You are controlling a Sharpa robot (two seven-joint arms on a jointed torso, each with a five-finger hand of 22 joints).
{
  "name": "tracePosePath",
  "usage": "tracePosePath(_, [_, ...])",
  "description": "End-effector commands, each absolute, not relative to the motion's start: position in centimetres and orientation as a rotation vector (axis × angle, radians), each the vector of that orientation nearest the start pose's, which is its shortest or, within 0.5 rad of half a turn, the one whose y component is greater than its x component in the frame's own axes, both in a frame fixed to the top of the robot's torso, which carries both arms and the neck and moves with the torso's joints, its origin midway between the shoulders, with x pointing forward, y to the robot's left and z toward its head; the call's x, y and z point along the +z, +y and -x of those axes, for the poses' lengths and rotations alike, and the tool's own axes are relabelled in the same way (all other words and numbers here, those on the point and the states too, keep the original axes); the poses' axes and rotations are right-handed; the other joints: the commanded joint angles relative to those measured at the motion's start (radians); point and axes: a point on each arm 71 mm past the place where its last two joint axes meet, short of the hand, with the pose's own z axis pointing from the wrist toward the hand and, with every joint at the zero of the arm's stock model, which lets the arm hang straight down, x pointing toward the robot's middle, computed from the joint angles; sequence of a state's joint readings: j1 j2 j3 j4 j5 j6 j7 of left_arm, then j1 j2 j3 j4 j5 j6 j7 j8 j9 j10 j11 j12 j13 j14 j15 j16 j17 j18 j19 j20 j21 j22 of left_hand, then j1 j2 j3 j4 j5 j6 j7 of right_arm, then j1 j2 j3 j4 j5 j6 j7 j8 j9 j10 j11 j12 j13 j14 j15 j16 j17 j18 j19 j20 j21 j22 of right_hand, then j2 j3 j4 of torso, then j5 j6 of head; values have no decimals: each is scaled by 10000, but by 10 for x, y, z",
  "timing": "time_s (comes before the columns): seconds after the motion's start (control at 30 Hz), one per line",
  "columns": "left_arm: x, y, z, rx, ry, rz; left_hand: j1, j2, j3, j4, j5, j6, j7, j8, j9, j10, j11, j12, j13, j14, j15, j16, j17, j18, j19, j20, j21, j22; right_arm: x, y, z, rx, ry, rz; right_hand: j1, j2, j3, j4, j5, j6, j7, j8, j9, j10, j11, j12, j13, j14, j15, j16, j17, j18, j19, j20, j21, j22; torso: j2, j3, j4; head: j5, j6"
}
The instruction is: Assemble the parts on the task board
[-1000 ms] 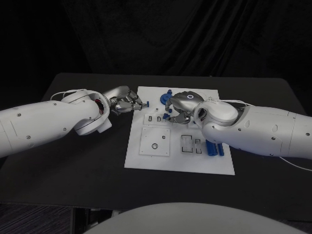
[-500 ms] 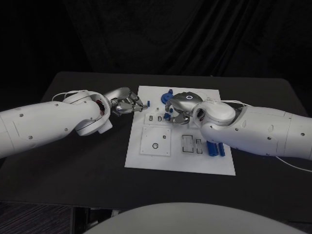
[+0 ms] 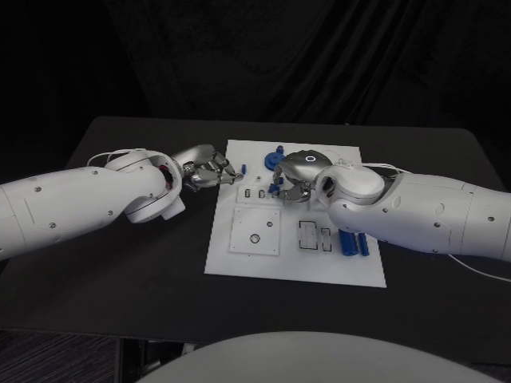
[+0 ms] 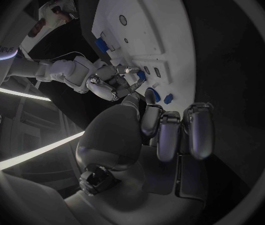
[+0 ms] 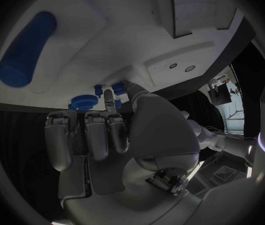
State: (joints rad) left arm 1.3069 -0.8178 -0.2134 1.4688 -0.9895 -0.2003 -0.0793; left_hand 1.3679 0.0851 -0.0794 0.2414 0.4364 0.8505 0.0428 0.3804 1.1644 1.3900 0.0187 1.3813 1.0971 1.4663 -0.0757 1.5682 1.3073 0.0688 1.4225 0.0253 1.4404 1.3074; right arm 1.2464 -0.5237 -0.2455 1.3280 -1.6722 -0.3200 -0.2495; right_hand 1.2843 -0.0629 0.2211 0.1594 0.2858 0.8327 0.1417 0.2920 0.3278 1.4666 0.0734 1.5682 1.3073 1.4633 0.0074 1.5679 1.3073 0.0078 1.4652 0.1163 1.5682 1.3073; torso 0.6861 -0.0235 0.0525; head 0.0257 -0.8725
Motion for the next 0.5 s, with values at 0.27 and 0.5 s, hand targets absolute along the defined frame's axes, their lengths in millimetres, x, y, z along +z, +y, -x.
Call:
tracePosePath(0.27, [-214,206,-488,-8071,19761,1566,80,11,88,-10,70,-43,-22,-67,11,1808,-494,1895,4737,1045,-52,26,2634,-104,-10,53,-64,457,-242,-96,-491,4913,16808,4988,96,181,82,-340,-22,545,-178,25,197,1042,-202,26,2635,1075,-157,29,2635,-78,1056,-119,26,2635,6,-10,-15,35,-2])
tracePosePath(0.5, [-216,204,-488,-8093,19824,1544,91,14,101,-13,75,-39,-23,-72,15,1808,-494,1895,4737,1045,-51,26,2634,-100,-23,56,-75,443,-244,-94,-491,4998,16878,5147,192,192,139,-519,-17,640,-222,-25,248,1042,-251,26,2635,1075,-206,29,2635,-78,1056,-171,26,2635,11,-11,1,37,-2])
